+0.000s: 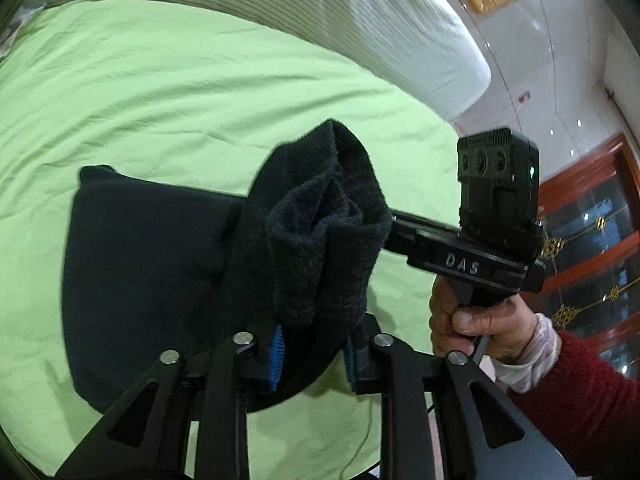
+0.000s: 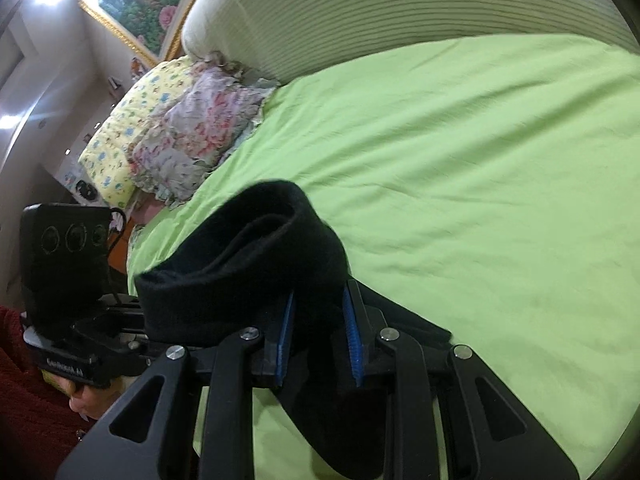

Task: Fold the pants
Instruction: 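Lift the pants end with both grippers and fold it over the bundle, then lower the folded end onto the bundle and open both grippers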

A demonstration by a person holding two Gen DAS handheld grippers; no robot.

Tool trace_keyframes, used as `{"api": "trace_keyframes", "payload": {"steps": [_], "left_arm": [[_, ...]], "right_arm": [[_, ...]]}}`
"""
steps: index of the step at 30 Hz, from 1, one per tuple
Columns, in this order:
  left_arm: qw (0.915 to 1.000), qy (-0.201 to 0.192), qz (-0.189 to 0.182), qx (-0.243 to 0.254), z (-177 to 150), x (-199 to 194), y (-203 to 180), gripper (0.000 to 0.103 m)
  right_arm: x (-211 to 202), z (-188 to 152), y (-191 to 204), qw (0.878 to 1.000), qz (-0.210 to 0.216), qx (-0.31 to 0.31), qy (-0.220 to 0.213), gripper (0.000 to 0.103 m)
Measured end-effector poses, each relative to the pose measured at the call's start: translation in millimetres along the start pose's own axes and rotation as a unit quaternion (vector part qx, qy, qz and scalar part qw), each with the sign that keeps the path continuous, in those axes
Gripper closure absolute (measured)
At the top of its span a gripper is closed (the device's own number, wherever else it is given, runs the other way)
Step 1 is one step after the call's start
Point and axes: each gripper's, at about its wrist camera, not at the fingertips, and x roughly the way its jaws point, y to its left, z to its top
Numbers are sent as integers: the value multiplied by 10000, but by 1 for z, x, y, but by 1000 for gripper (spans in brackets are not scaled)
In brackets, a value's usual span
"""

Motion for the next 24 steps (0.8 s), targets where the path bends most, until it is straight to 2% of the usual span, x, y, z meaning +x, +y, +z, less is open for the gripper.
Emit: {"api": "trace_keyframes", "payload": {"steps": [6, 11, 14, 20, 21, 22, 24], "left_arm": [[9988, 224, 116, 417, -8, 26, -14, 70], [9982, 350, 111, 483, -6, 38, -15, 68], [9979, 456, -128, 451, -5, 41, -17, 54], [9957, 584, -299, 646, -5, 37, -25, 50], [9956, 591, -321, 647, -4, 35, -25, 49], [9957, 587, -331, 633, -4, 31, -24, 48], [9962, 562, -318, 577, -2, 27, -20, 45]], "right_arm": [[-9, -14, -13, 9993, -159, 337, -72, 78], [-19, -30, -20, 9970, -245, 707, -184, 78], [-25, -38, -21, 9949, -381, 898, -245, 78], [-42, -54, -22, 9833, -988, 1474, -409, 77], [-45, -56, -21, 9809, -1076, 1552, -474, 72], [-48, -57, -20, 9779, -1186, 1632, -549, 60], [-56, -59, -17, 9735, -1287, 1746, -721, 44]]}}
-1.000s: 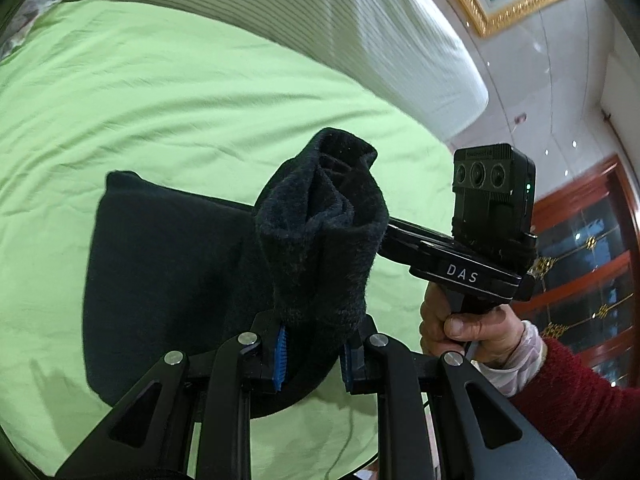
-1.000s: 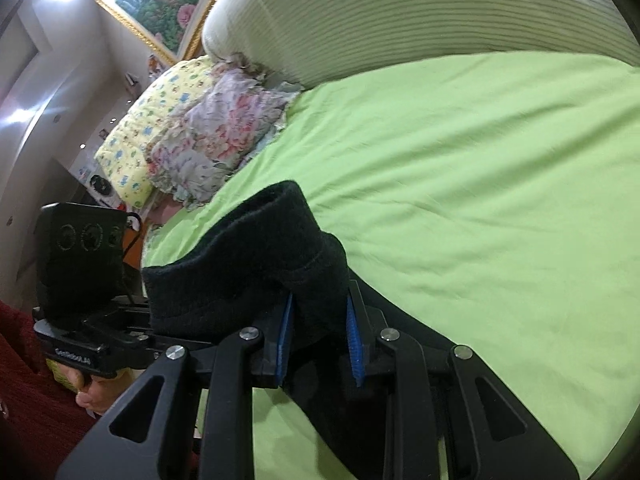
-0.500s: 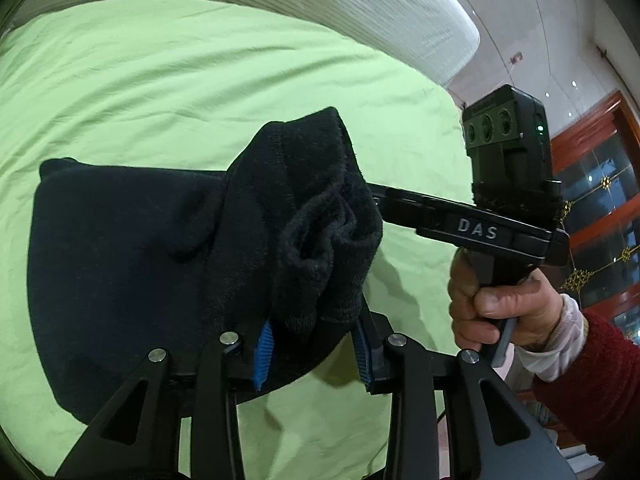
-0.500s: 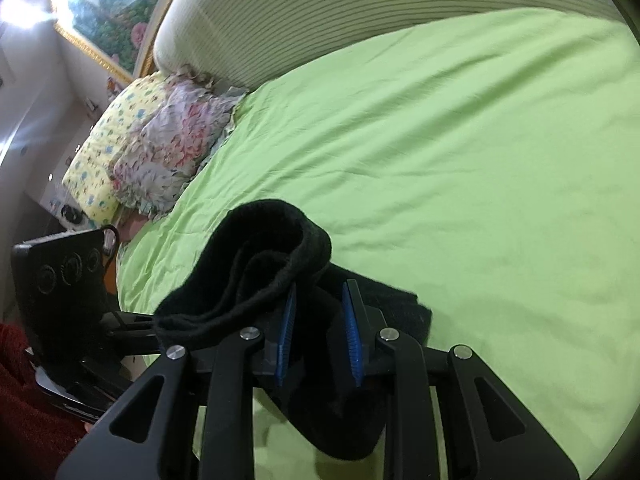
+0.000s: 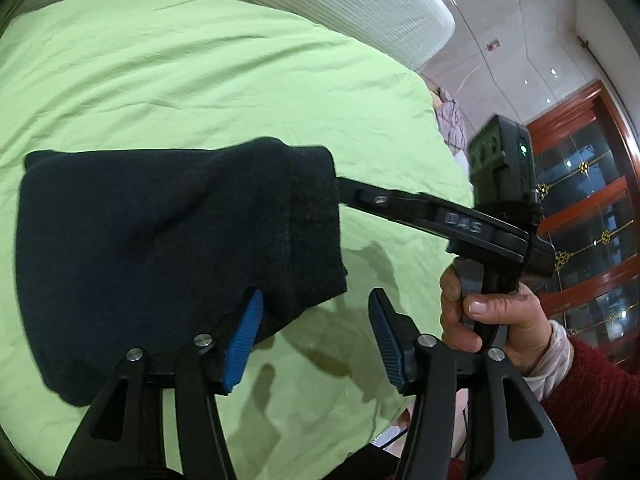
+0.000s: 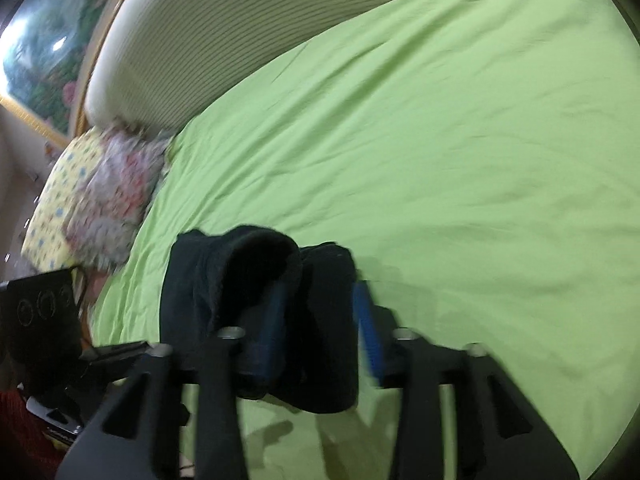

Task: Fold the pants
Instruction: 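Lower the folded end onto the bundle and open both grippers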

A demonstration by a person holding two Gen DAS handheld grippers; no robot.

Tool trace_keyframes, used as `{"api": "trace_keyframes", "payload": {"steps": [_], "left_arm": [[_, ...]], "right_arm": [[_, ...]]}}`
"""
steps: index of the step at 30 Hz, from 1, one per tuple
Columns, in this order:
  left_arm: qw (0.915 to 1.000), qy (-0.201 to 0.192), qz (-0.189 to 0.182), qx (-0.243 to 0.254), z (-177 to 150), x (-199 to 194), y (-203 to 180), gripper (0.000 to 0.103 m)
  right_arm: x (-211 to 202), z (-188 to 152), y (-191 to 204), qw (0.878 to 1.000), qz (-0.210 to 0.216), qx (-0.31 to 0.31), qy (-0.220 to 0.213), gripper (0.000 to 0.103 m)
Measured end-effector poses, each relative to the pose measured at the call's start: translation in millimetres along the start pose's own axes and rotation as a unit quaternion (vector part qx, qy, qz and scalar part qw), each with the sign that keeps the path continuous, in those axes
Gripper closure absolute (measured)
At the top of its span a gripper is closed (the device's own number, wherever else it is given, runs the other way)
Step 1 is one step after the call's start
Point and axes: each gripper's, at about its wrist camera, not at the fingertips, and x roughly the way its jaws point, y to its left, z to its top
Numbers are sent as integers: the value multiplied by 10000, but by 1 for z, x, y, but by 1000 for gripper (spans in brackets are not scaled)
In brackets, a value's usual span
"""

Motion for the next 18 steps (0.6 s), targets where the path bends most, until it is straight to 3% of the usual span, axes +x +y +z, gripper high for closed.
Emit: {"api": "trace_keyframes", "payload": {"steps": [12, 18], "left_arm": [[9960, -500, 349, -657, 2, -50, 50, 37], [9911, -646, 539, -1027, 5, -58, 71, 32]], "right_arm": [[-16, -7, 42, 9985, -220, -53, -490, 32], [-10, -14, 68, 9958, -690, -108, -584, 28]]}}
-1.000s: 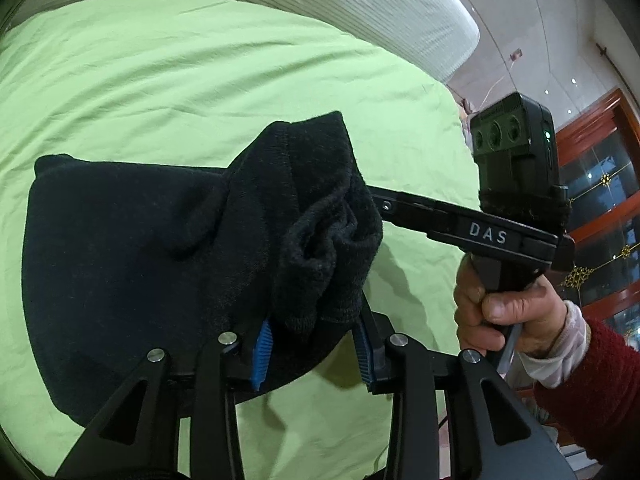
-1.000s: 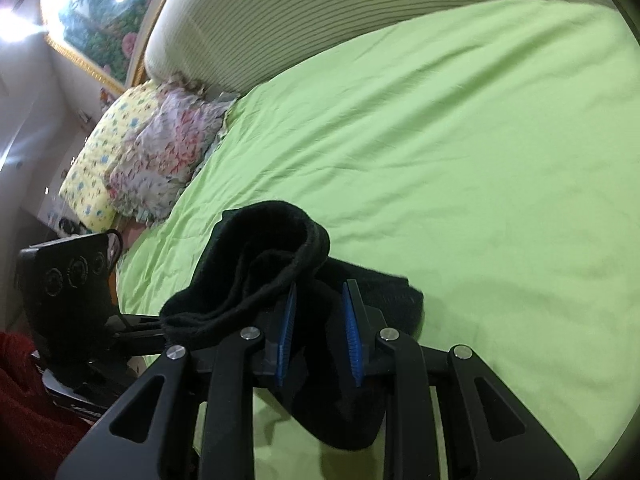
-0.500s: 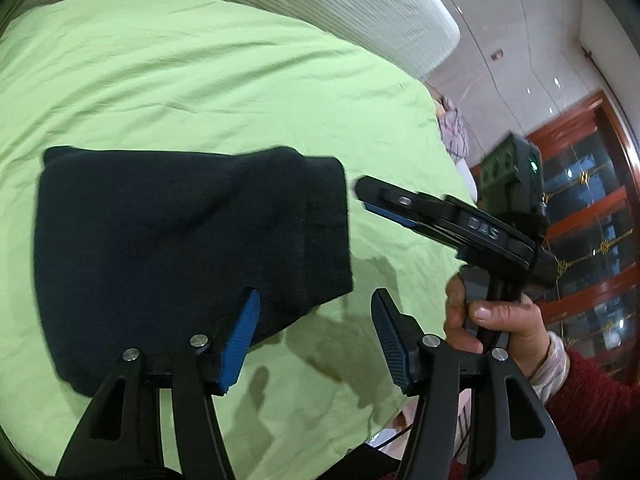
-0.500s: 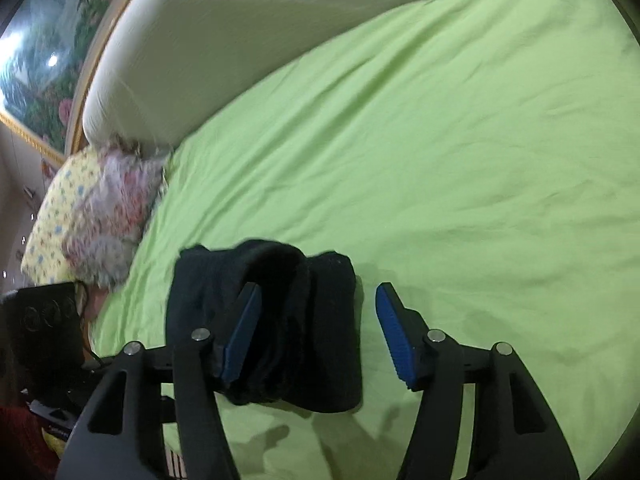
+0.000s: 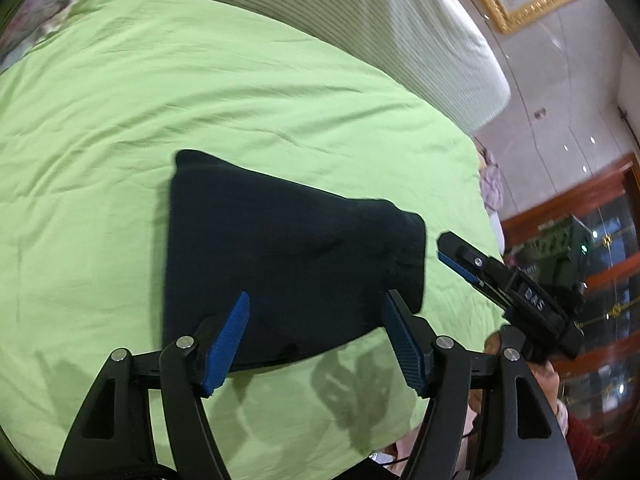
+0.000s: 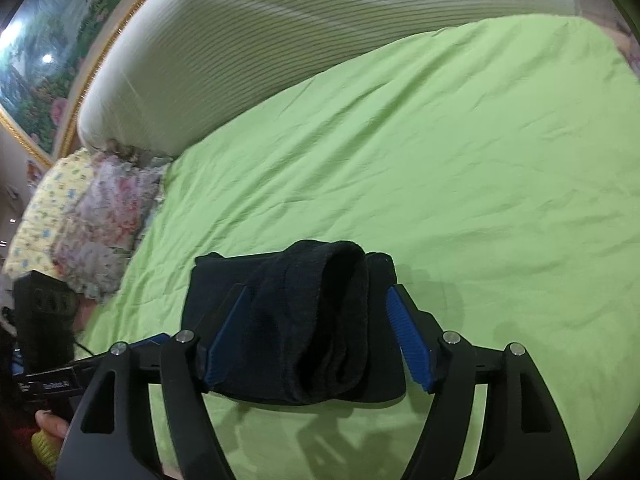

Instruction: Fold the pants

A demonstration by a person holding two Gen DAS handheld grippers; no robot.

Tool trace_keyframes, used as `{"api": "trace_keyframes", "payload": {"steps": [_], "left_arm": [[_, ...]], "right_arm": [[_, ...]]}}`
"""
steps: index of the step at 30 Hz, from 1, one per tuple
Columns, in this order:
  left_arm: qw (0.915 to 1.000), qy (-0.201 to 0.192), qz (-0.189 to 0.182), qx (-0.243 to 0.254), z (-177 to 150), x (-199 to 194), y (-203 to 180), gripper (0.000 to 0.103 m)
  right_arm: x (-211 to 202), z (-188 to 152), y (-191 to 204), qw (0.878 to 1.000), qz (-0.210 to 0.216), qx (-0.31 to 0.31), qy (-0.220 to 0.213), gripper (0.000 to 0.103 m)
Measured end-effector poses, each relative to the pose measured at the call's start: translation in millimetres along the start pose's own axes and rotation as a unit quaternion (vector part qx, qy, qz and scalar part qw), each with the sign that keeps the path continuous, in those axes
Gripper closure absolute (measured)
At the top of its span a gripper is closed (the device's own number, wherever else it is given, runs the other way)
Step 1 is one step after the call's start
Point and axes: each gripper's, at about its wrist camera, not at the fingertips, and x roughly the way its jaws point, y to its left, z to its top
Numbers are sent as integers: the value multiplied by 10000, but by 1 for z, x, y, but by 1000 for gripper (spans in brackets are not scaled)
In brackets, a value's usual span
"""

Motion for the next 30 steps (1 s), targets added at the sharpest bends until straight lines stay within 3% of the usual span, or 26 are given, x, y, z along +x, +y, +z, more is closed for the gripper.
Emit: {"api": "trace_keyframes", "payload": {"steps": [4, 7, 22, 30], "left_arm": [[9996, -100, 184, -191, 5, -1, 12, 28], [9989, -121, 289, -335, 7, -1, 23, 27], [9961, 208, 508, -687, 10, 31, 52, 23], [9951, 289, 576, -756, 14, 38, 60, 23]], "right_arm": [[9, -3, 17, 9985, -483, -243, -74, 24], [19, -7, 12, 9986, -516, -39, 73, 24], [51, -32, -39, 9930, 107, 995, 634, 25], [54, -31, -64, 9883, 253, 1306, 740, 40]]}}
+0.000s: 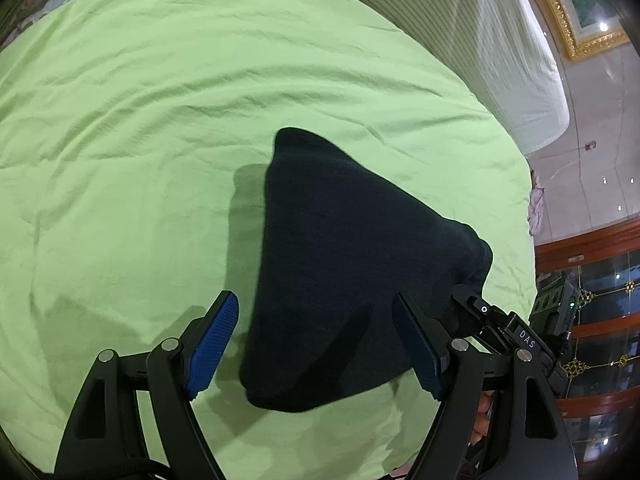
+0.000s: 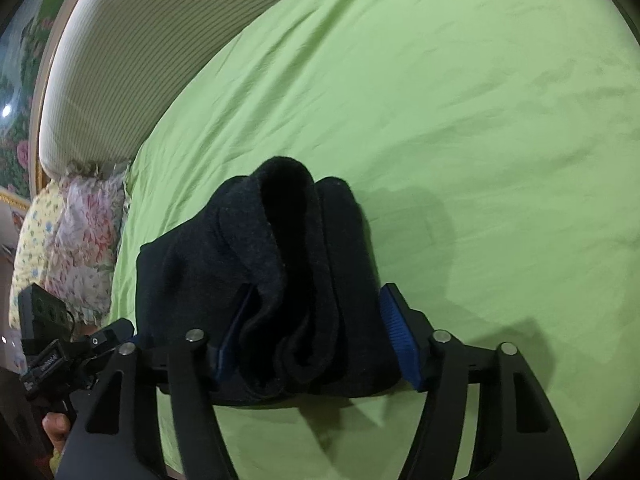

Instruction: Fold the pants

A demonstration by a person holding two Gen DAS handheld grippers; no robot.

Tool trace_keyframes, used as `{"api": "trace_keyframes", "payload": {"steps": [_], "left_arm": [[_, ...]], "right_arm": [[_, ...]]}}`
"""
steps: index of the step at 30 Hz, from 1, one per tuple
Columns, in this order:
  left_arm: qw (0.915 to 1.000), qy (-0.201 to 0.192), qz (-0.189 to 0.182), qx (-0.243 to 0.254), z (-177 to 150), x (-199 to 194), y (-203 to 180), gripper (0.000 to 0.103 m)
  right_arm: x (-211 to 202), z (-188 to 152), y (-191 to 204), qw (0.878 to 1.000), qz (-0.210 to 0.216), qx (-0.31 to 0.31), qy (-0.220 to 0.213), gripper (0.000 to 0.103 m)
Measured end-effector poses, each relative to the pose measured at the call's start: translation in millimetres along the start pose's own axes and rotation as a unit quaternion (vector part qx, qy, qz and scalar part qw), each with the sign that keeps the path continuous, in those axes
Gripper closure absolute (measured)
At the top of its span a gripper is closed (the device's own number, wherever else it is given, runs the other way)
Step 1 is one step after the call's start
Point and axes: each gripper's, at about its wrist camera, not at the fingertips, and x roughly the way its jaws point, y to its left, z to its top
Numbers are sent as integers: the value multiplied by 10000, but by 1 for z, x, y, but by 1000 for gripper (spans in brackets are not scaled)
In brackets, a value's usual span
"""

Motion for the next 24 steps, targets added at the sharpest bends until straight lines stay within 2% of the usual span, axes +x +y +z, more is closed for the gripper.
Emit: {"api": "trace_keyframes", "payload": {"steps": [7, 10, 14, 16, 18, 22, 24], "left_arm": [[9999, 98, 3, -103, 5, 10, 4, 23], [9999, 70, 46, -110, 7, 14, 4, 23], [9999, 8, 115, -33, 9, 17, 4, 24], [9999, -26, 135, 23, 9, 20, 4, 27], [10000, 22, -4, 21, 10, 24, 5, 43], [10000, 30, -46, 6, 10, 27, 4, 47], [10000, 28, -85, 7, 10, 26, 2, 54]], "right_arm": [[-1, 1, 0, 9999, 113, 10, 98, 40], [-5, 3, -6, 9991, 387, 132, 139, 39], [-3, 3, -5, 9990, 425, 20, 146, 39], [-2, 3, -8, 9988, 456, 9, 157, 40], [-2, 2, -15, 9980, 583, 122, 194, 41], [-1, 0, -14, 9977, 617, 132, 256, 44], [-2, -1, -8, 9980, 575, 16, 266, 48]]}}
